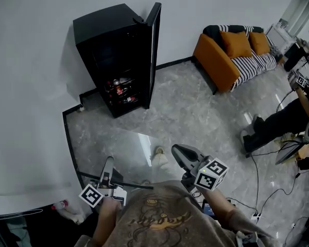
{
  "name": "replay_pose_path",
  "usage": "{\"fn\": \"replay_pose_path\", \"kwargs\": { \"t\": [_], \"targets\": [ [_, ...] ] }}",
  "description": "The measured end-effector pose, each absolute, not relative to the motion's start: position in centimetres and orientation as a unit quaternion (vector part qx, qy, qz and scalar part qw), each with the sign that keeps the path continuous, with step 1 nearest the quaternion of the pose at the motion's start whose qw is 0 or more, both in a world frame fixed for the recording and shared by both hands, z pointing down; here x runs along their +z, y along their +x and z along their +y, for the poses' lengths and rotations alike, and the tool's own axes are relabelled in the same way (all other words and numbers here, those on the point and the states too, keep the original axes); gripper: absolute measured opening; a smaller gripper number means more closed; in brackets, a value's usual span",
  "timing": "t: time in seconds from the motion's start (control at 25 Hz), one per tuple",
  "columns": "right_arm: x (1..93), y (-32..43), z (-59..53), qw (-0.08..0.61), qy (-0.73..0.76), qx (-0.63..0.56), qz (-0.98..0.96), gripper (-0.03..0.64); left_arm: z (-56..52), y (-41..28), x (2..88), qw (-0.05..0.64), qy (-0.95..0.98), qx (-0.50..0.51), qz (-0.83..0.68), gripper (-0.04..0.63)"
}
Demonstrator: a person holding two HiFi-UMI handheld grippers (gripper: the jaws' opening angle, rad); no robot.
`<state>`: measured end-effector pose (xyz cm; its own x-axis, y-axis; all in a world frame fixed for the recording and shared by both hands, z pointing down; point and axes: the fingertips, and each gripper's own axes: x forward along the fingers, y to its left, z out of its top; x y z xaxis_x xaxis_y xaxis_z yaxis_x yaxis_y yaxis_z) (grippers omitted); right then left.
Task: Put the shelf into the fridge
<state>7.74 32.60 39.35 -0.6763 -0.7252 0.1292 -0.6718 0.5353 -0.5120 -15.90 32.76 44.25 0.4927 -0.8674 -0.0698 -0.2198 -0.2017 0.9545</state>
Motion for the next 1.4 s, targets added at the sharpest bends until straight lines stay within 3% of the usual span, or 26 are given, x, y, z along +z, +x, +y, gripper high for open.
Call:
{"fn": "replay_pose_path", "kwargs": {
  "t": [1.4],
  "targets": [
    [40.2,13.5,8.3,0.012,-0.289,-0.288,0.913,0.021,10.9,-10.8,46.3,0.484,0.619,-0.433,-0.443,0.017]
  ]
}}
